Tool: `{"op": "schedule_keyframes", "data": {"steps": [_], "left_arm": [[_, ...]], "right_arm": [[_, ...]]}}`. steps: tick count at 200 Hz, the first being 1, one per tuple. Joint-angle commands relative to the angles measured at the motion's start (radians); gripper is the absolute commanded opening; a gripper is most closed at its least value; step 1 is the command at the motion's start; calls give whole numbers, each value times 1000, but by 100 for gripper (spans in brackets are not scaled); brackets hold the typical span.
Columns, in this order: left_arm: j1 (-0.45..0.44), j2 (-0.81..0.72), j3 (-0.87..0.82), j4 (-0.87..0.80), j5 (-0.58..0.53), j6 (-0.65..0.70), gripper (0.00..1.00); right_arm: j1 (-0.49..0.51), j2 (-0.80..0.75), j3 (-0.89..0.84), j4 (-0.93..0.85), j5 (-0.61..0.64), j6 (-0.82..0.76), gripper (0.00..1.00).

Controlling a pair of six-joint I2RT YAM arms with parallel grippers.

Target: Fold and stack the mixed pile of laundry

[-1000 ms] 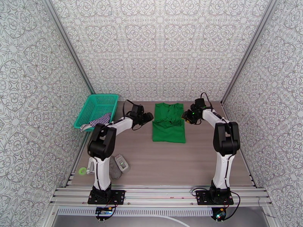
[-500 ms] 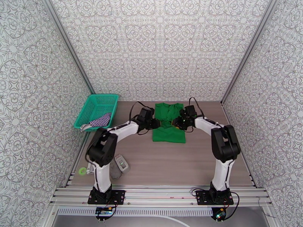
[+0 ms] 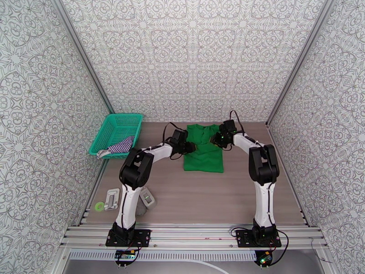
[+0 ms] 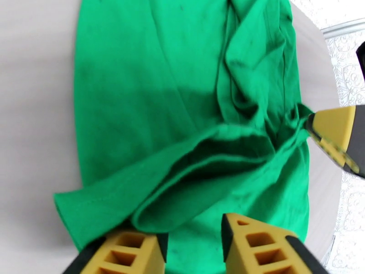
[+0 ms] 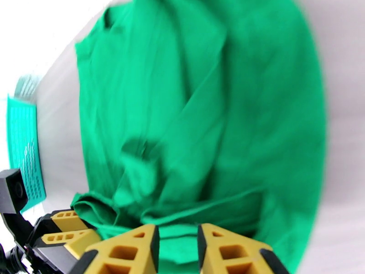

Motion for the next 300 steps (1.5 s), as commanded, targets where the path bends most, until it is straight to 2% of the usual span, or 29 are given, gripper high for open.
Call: {"op": "schedule_keyframes", "data": {"steps": [1, 26, 56, 79, 100, 118, 141, 172, 201, 232, 260, 274, 300], "left_arm": [[24, 47, 38, 47, 22, -1, 45], [35, 55, 59, 74, 41, 0, 45], [30, -11, 78, 33, 34, 43, 49], [18, -175, -2, 21, 21, 67, 55], [8, -330, -157, -6, -14, 70, 57], [7, -447, -303, -46, -36, 57, 58], [2, -558, -479, -49, 0, 16, 59], [-21, -633, -661, -1, 20, -50, 59], [-28, -608, -757, 149, 63, -132, 58], [-52, -525, -735, 199, 47, -153, 53], [-69, -459, -669, 148, -34, -156, 52], [-75, -435, -637, 132, -65, -156, 50], [-81, -384, -595, 167, -57, -155, 42]], "right_arm": [[-26, 77, 67, -38, 31, -30, 28], [-42, 89, 120, -73, 19, -40, 28], [-51, -35, 66, -80, 10, -50, 32], [-55, -210, -113, -38, 19, -57, 41], [-71, -374, -332, 6, 5, -46, 52], [-82, -472, -491, 35, -49, -34, 55], [-87, -562, -668, 52, -128, -43, 58], [-90, -597, -802, 74, -186, -39, 57], [-90, -579, -859, 101, -216, -38, 52], [-88, -523, -857, 134, -220, -42, 47], [-82, -453, -819, 156, -229, -41, 44], [-77, -422, -792, 162, -233, -38, 39], [-74, -388, -752, 159, -239, -44, 28]]}}
